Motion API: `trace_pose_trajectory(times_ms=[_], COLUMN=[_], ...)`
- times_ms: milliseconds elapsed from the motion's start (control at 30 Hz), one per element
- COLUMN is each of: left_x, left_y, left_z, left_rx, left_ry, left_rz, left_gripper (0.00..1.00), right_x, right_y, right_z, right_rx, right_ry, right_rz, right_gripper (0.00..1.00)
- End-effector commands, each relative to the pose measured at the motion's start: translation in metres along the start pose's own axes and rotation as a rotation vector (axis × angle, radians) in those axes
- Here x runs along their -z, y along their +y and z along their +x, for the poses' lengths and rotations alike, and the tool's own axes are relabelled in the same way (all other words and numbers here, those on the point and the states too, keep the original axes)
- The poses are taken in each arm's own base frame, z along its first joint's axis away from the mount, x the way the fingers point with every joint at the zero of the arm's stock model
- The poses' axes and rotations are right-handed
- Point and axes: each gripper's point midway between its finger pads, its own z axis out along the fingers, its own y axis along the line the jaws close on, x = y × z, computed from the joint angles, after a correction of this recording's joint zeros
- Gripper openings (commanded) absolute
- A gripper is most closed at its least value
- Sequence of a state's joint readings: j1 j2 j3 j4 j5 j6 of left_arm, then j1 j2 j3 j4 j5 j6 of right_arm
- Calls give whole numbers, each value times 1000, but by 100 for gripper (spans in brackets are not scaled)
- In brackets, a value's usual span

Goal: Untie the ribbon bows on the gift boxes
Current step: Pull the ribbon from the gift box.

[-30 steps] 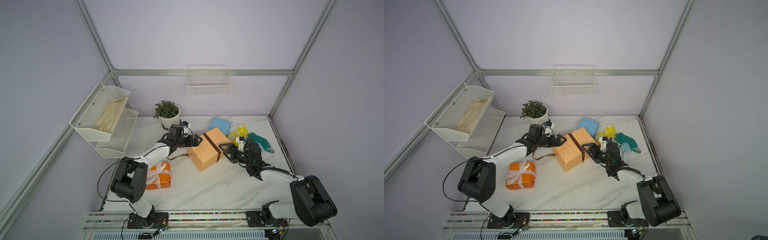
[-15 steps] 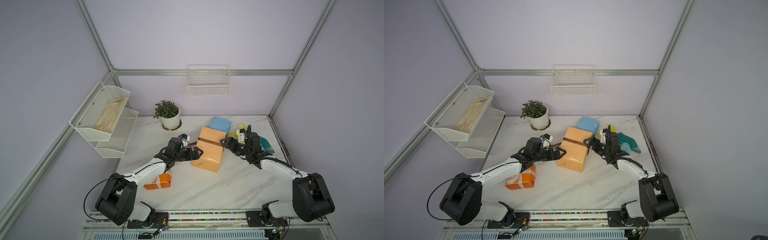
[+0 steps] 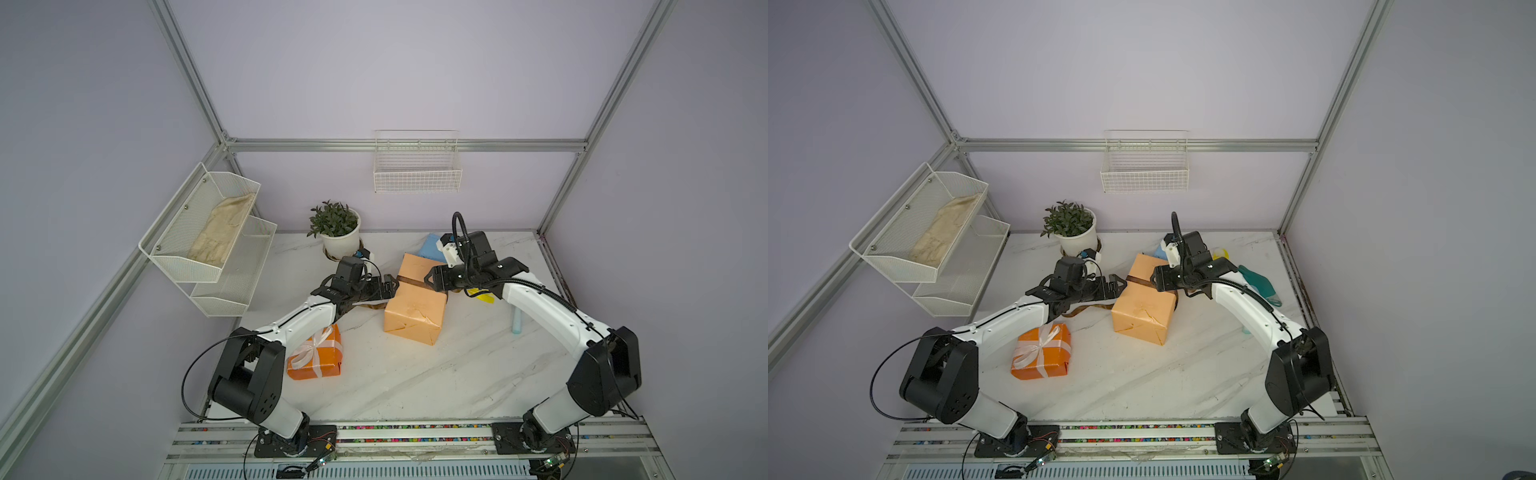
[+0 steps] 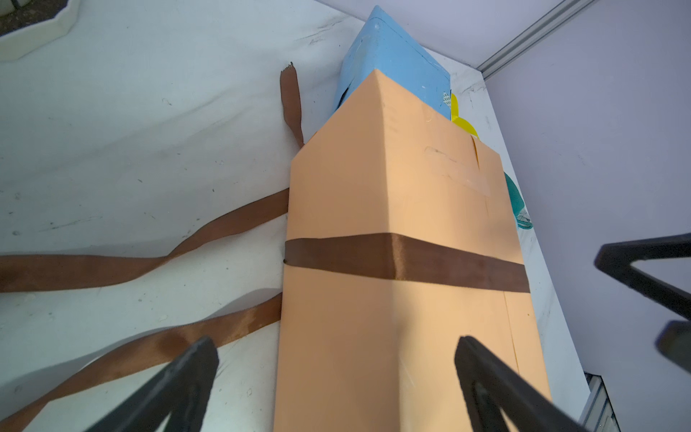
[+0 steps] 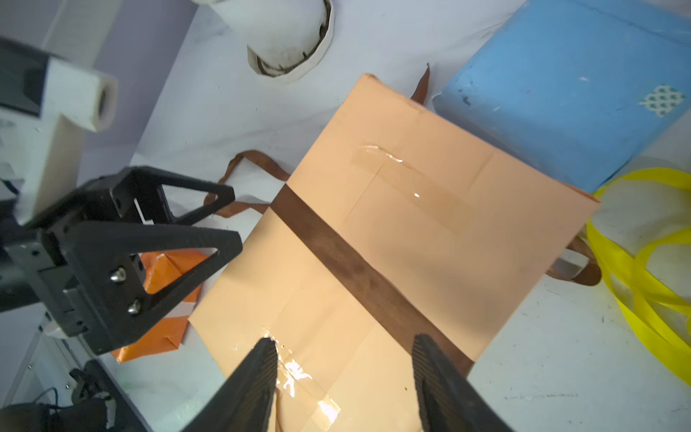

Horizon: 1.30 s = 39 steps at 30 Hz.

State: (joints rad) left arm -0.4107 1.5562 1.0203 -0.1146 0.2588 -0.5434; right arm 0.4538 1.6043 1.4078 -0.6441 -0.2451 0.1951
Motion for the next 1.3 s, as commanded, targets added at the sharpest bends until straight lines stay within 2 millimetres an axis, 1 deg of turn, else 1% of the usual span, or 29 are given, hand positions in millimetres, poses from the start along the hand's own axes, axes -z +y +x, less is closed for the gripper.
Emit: trace_pose_trajectory(times_ms=[0, 100, 233, 367, 467, 567, 700, 800, 867, 967, 1000, 1133, 1200, 1267], left_x=[3, 2, 2, 5, 7, 8, 9, 10, 10, 7, 6, 2, 0, -2], left_y=[-17, -14, -5, 1, 7, 12, 17, 19, 21, 20, 19, 18, 19, 18], left_z=[-22, -18, -12, -8, -7, -5, -2, -1, -2, 0, 0, 1, 1, 0], left_rx=[-53, -48, -36, -22, -17, -12, -3, 1, 2, 6, 9, 17, 19, 21], left_ry=[-35, -25, -13, -5, -10, -9, -13, -16, -18, -6, -2, 10, 12, 15], left_rz=[51, 50, 33, 29, 15, 4, -10, -20, -22, -13, -10, 2, 0, 4], left_gripper=[100, 100, 100, 100, 100, 100, 100, 100, 100, 100, 100, 100, 100, 100], right_x=[-6, -18, -31, -43, -52, -61, -71, -71, -68, -63, -61, -63, -62, -58], right_y=[-2, -5, -2, -5, -6, 1, 7, 8, 13, 25, 25, 24, 26, 29], right_z=[19, 19, 8, 8, 6, 11, 23, 27, 26, 24, 25, 35, 41, 42], right_rx=[120, 191, 248, 296, 338, 376, 436, 453, 455, 456, 454, 447, 443, 441], right_ry=[161, 231, 249, 302, 313, 329, 363, 375, 366, 338, 336, 368, 387, 381], right_rz=[8, 35, 13, 23, 65, 69, 109, 124, 109, 60, 56, 45, 25, 8], right_gripper=[61, 61, 63, 63, 63, 63, 61, 55, 55, 54, 54, 53, 48, 47])
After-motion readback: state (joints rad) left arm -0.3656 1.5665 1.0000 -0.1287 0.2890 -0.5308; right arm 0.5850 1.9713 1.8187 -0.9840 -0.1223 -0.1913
